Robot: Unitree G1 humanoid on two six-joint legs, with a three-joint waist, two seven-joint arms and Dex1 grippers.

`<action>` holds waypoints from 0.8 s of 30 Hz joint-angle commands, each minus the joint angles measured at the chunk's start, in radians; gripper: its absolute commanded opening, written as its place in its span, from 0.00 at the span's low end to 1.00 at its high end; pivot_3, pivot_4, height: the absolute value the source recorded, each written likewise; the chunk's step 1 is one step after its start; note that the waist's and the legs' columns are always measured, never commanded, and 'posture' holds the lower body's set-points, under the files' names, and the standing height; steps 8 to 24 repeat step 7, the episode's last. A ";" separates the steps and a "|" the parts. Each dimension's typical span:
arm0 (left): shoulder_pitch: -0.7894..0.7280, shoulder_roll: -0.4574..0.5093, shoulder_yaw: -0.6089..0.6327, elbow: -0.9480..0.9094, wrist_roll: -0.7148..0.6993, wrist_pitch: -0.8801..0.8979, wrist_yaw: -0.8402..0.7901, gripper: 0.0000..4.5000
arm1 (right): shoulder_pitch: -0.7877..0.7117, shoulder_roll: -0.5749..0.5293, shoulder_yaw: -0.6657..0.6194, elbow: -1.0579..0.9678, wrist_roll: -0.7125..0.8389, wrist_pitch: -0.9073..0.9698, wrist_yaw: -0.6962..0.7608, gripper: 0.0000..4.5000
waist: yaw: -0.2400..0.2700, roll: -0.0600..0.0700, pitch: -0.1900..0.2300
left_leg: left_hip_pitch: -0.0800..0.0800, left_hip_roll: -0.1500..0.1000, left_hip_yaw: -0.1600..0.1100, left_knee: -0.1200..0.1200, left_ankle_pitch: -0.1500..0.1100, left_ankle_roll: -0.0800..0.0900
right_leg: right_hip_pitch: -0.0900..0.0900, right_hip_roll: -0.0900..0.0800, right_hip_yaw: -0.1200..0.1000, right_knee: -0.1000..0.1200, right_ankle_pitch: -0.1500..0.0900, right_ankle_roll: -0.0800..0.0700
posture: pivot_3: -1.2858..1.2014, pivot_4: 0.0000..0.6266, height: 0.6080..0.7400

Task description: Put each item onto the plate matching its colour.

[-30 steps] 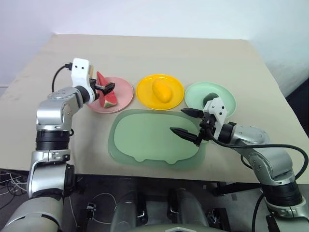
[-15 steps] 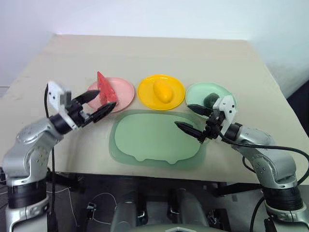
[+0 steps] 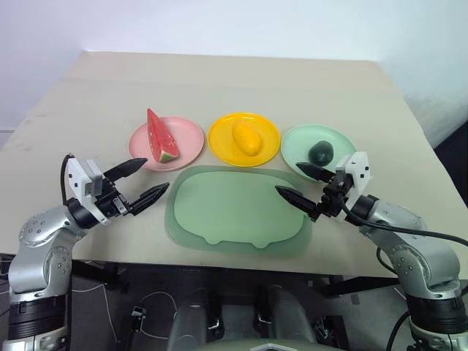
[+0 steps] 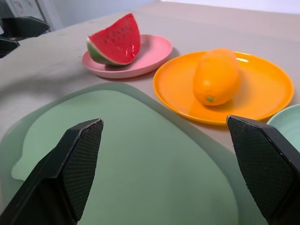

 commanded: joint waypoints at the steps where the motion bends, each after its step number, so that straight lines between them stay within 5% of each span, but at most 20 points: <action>1: -0.008 0.011 0.003 0.014 0.009 -0.053 -0.007 1.00 | 0.004 -0.007 -0.006 -0.017 -0.007 -0.029 0.009 1.00 | 0.000 0.000 0.000 | 0.000 0.000 0.000 0.000 0.000 0.000 | 0.000 0.000 0.000 0.000 0.000 0.000 | 0.52 0.24 0.67; 24: 0.017 0.003 0.001 0.000 0.004 -0.073 0.009 1.00 | 0.000 -0.005 -0.001 -0.005 -0.024 -0.037 0.015 1.00 | 0.000 0.000 0.000 | 0.000 0.000 0.000 0.000 0.000 0.001 | 0.000 0.000 0.000 0.000 0.000 0.000 | 0.52 0.24 0.67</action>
